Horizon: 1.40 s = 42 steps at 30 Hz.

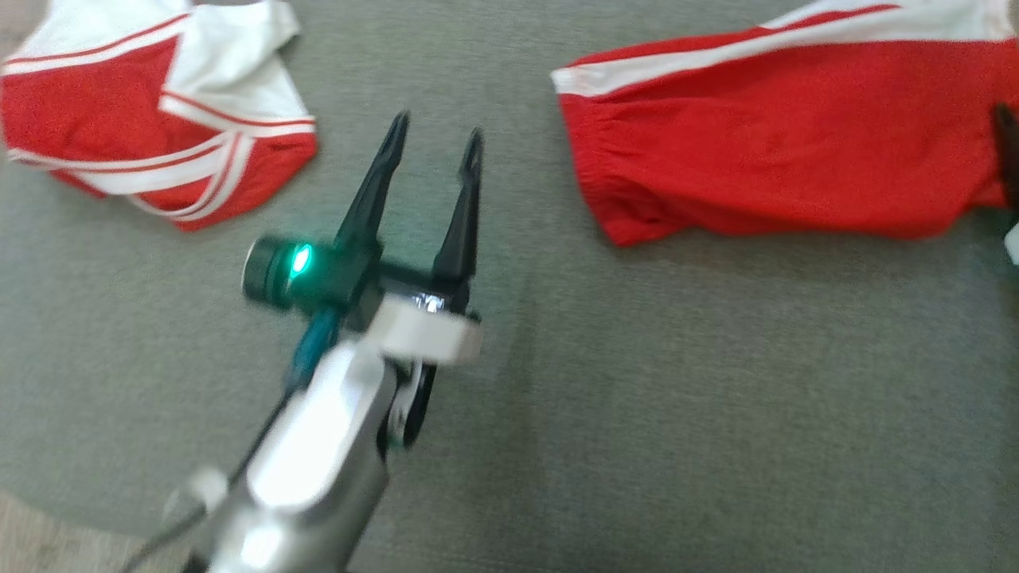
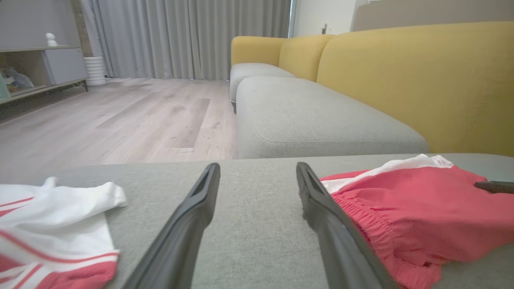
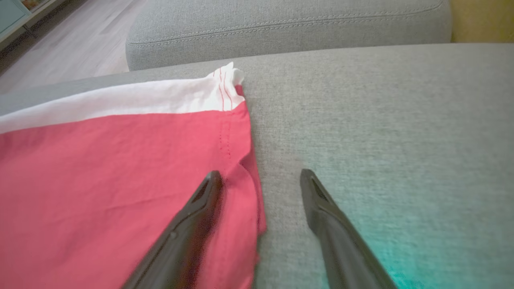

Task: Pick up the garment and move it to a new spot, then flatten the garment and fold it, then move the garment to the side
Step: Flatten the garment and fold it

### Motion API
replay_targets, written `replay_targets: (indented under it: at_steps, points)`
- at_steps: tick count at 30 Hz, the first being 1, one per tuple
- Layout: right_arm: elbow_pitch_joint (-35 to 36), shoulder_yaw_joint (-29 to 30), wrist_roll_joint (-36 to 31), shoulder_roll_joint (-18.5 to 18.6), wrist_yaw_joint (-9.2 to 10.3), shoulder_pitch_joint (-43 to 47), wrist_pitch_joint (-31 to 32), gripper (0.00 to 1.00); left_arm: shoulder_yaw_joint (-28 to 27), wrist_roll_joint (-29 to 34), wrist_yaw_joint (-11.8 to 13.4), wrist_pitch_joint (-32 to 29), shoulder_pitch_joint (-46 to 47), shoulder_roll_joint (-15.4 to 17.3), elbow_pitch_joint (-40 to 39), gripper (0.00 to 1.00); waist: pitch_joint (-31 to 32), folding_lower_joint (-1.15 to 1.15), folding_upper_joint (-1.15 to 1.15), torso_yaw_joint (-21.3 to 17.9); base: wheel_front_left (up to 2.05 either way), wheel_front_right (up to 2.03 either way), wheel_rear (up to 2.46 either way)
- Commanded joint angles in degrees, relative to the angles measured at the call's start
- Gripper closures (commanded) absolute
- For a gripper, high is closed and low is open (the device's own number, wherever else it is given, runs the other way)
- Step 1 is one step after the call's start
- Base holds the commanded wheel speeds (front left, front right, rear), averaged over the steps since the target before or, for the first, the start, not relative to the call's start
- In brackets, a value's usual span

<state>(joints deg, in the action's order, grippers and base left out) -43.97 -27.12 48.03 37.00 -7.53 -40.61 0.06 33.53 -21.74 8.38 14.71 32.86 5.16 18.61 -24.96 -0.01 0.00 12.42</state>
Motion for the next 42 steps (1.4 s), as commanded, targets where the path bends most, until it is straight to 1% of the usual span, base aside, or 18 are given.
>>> replay_targets:
  at_steps: [1,2,3,4,10,14,15,16,17,21,23,25,28,29,33,37,41,42]
  points:
    - [-0.6,-0.2,1.2,0.0,0.04,1.3,1.4,0.0,-3.3,1.5,0.8,0.3,-3.0,0.8,-4.2,0.0,0.9,0.01,0.0,2.0,0.0,0.0,0.0]
    - [-1.4,-0.4,1.8,-0.6,0.04,1.6,2.3,0.0,-4.1,2.5,1.1,0.3,-5.1,0.6,-6.0,0.0,1.1,0.01,0.0,2.5,0.0,0.0,0.0]
    - [-2.0,-0.5,2.3,-1.0,0.04,1.7,2.9,0.31,-4.9,3.3,1.2,0.3,-7.0,0.5,-7.6,0.0,1.3,0.01,0.0,2.8,0.0,0.0,0.0]
    - [-2.6,-1.1,2.8,-1.5,0.04,1.9,3.1,1.0,-6.6,4.8,1.3,0.3,-10.6,0.2,-10.1,0.0,1.9,0.01,0.0,3.0,0.0,0.0,0.0]
    - [-4.3,-1.6,2.5,-1.5,0.04,2.7,-1.7,1.0,-10.0,7.2,-0.2,0.3,-18.6,-0.8,-12.5,0.0,5.2,0.01,0.0,0.6,0.0,0.0,0.0]
    - [-4.6,-1.9,1.8,2.2,0.04,5.6,-4.4,1.0,-11.4,9.1,-1.4,0.3,-20.0,-1.2,-13.6,0.0,7.2,0.01,0.0,-1.4,0.0,0.0,0.0]
    - [-4.6,-1.9,1.8,2.2,0.04,5.6,-4.4,1.0,-11.4,9.1,-1.4,0.3,-20.0,-1.2,-13.6,0.0,7.2,0.01,0.0,-1.4,0.0,0.0,0.0]
    - [-4.3,-1.0,2.5,4.4,0.04,7.0,-5.1,1.0,-12.5,9.9,-1.8,0.3,-20.0,-1.3,-14.1,0.0,7.3,0.01,0.0,-2.4,0.0,0.0,0.0]
    - [-4.3,-1.0,2.5,4.4,0.04,7.0,-5.1,1.0,-12.5,9.9,-1.8,0.3,-20.0,-1.3,-14.1,0.0,7.3,0.01,0.0,-2.4,0.0,0.0,0.0]
    - [-3.2,1.4,3.9,8.0,0.04,9.0,-6.0,1.0,-13.9,11.5,-2.6,0.3,-19.8,-1.5,-14.5,0.0,6.9,0.01,0.0,-3.7,0.0,0.0,0.0]
    - [-2.5,2.3,3.6,9.3,0.04,9.2,-6.4,1.0,-14.5,11.8,-3.0,0.3,-19.8,-1.6,-14.5,0.0,6.6,0.01,0.0,-4.1,0.0,0.0,0.0]
    - [-1.1,2.9,3.1,9.5,0.04,8.5,-6.7,1.0,-14.8,12.0,-3.5,0.3,-20.1,-1.7,-14.2,0.0,6.6,0.01,0.0,-4.5,0.0,0.0,0.0]
    - [2.8,3.2,2.3,8.4,0.04,7.2,-6.6,1.0,-14.9,12.1,-4.0,0.3,-20.5,-1.9,-13.5,0.0,7.0,0.01,0.0,-4.7,0.0,0.0,0.0]
    - [6.3,2.9,1.5,7.4,0.04,6.6,-6.0,1.0,-14.7,12.1,-4.4,0.3,-20.7,-2.0,-13.1,0.0,7.4,0.01,0.0,-4.7,0.0,0.0,0.0]
    - [14.3,2.4,0.3,4.6,0.04,6.3,-4.3,1.0,-14.3,12.1,-4.8,0.3,-21.0,-2.1,-12.3,0.0,8.5,0.01,0.0,-4.2,0.0,0.0,0.0]
    - [22.0,1.5,-0.5,-0.4,0.04,7.4,-0.9,1.0,-14.0,11.5,-4.9,0.3,-21.5,-2.2,-11.8,0.0,9.2,0.01,0.0,-2.8,0.0,0.0,0.0]
    - [27.0,0.0,-1.6,-6.3,0.04,9.5,2.0,1.0,-13.5,10.5,-5.0,0.3,-21.7,-2.3,-11.6,0.0,9.4,0.01,0.0,-0.8,0.0,0.0,0.0]
    - [27.7,-0.3,-1.6,-7.9,0.04,10.6,2.6,0.76,-13.3,10.1,-4.9,0.3,-21.8,-2.3,-11.7,0.0,9.4,0.01,0.0,-0.4,0.0,0.0,0.0]
